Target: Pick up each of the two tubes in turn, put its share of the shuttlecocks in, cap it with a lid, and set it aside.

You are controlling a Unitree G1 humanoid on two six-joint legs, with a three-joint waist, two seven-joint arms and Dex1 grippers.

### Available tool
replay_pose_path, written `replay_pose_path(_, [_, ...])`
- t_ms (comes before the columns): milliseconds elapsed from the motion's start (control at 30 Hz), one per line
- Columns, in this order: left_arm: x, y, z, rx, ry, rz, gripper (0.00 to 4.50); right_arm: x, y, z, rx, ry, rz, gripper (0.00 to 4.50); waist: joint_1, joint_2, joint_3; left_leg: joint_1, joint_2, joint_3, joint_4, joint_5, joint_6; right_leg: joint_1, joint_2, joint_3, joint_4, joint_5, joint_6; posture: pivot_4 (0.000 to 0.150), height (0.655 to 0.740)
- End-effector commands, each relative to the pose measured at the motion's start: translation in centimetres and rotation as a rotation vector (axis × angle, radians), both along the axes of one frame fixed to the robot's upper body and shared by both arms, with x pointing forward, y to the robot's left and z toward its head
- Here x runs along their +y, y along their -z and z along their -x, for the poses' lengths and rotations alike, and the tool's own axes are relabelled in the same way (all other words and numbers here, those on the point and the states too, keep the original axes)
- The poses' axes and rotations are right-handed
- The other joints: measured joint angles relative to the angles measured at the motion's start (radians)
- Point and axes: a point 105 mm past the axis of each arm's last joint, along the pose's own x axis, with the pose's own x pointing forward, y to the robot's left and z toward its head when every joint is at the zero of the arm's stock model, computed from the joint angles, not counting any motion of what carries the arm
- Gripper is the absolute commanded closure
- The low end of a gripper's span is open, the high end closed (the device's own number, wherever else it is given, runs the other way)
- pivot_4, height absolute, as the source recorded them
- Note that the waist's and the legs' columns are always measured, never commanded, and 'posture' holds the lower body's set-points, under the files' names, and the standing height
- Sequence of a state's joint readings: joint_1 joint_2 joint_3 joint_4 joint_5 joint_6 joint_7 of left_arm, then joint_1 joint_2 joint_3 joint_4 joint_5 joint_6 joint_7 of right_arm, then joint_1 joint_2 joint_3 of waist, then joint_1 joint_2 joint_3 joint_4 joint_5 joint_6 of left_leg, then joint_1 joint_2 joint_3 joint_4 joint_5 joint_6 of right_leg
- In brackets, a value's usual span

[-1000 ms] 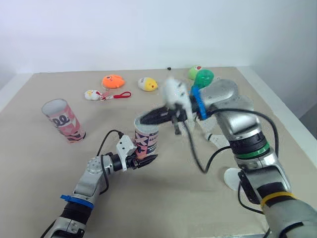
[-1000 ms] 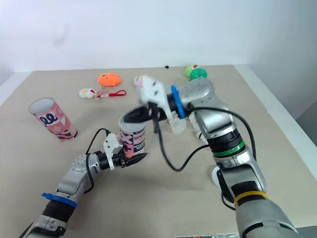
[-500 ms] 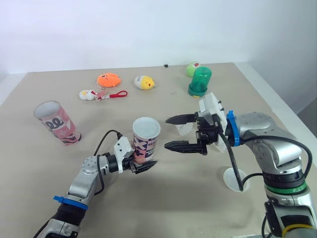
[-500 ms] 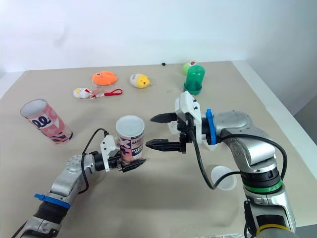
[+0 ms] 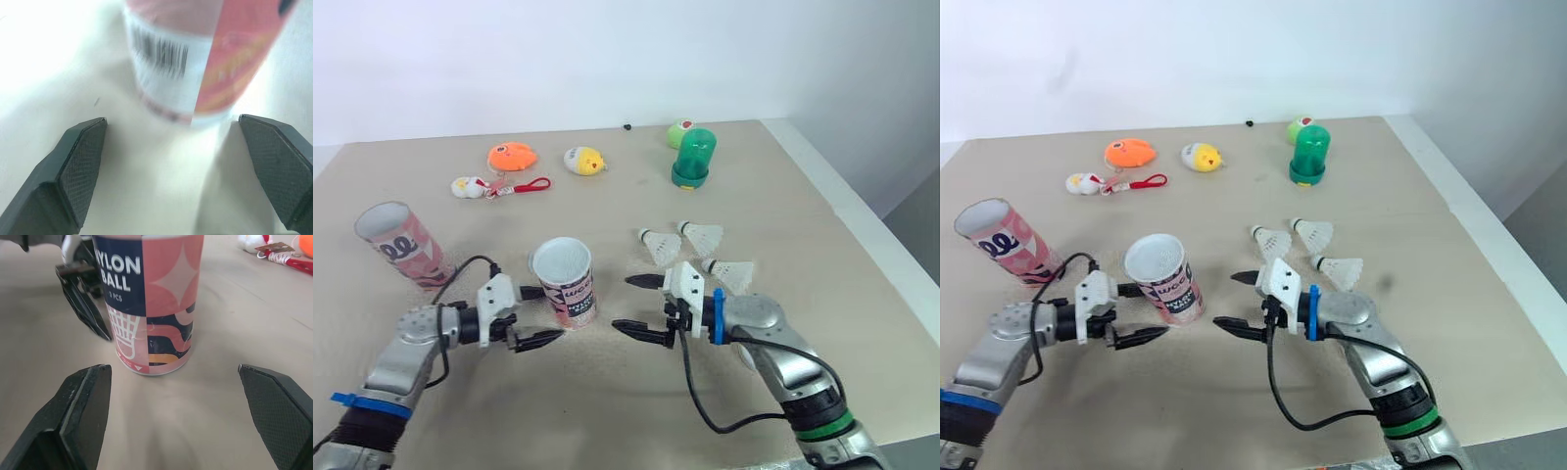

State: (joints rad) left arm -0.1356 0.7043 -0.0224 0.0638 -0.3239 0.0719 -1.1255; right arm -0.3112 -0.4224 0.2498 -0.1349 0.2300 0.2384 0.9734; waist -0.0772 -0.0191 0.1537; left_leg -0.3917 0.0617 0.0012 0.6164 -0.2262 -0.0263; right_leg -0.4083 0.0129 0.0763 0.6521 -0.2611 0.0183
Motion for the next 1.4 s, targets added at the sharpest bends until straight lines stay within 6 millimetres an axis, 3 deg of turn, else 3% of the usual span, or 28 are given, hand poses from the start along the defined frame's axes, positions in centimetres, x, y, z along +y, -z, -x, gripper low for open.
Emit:
replay_pose_path(33, [1.7,1.2,1.0,0.094,-0.024,-0.05,0.0,1.2,-0.7,0.0,-0.052,-0.042,-0.013,0.08,0.0,-0.002,0.001,0.0,0.0,0.0,0.0,0.0,0.0,0.0,0.0,0.0,0.0,0.0,0.0,0.15,0.74])
replay_pose_path(133, [1.3,-0.1,1.4,0.096,0.012,-0.023,0.0,2.1,-0.7,-0.2,-0.056,-0.065,-0.019,0.08,0.0,-0.004,0.003,-0.001,0.001,0.001,0.0,-0.001,-0.001,-0.001,0.0,0.0,0.0,-0.001,-0.001,0.15,0.74])
replay_pose_path(233, [-0.4,-1.4,1.7,0.106,0.066,0.025,0.0,2.9,-0.4,-0.4,-0.062,-0.082,-0.01,0.08,0.003,-0.005,0.004,-0.003,0.001,0.001,0.0,-0.002,-0.002,-0.002,0.0,0.0,0.0,-0.002,0.0,0.15,0.74])
replay_pose_path(367, [-2.3,-1.9,2.1,0.119,0.123,0.031,0.0,4.0,-0.2,-0.9,-0.069,-0.109,0.0,0.08,0.004,-0.007,0.006,-0.004,0.0,0.001,0.002,-0.002,-0.003,-0.002,-0.001,0.0,0.0,-0.003,0.001,0.15,0.74])
replay_pose_path(533, [-3.0,-2.4,2.1,0.122,0.142,0.034,0.0,4.9,-0.1,-1.1,-0.079,-0.14,0.008,0.08,0.004,-0.008,0.007,-0.007,0.0,0.0,0.003,-0.003,-0.005,-0.004,-0.001,0.0,0.001,-0.004,0.002,0.15,0.74])
replay_pose_path(933, [-3.8,-2.5,1.7,0.123,0.159,0.037,0.0,7.0,0.0,-1.3,-0.086,-0.175,0.002,0.08,0.005,-0.009,0.008,-0.014,-0.001,0.0,0.013,-0.003,-0.005,-0.012,-0.001,0.0,0.014,-0.002,-0.003,0.15,0.74])
replay_pose_path(1133, [-3.3,-2.6,1.5,0.114,0.143,0.028,0.0,6.9,0.0,-1.4,-0.082,-0.171,-0.009,0.08,0.005,-0.009,0.008,-0.014,-0.001,-0.001,0.016,-0.003,-0.005,-0.012,0.0,0.0,0.016,-0.002,-0.002,0.15,0.74])
replay_pose_path(1400, [-1.9,-6.0,0.6,0.032,0.089,0.052,0.0,5.8,-0.9,-1.3,-0.064,-0.141,-0.053,0.08,0.005,-0.01,0.008,-0.015,-0.001,-0.001,0.017,-0.003,-0.005,-0.012,-0.001,0.0,0.017,-0.002,-0.002,0.15,0.74])
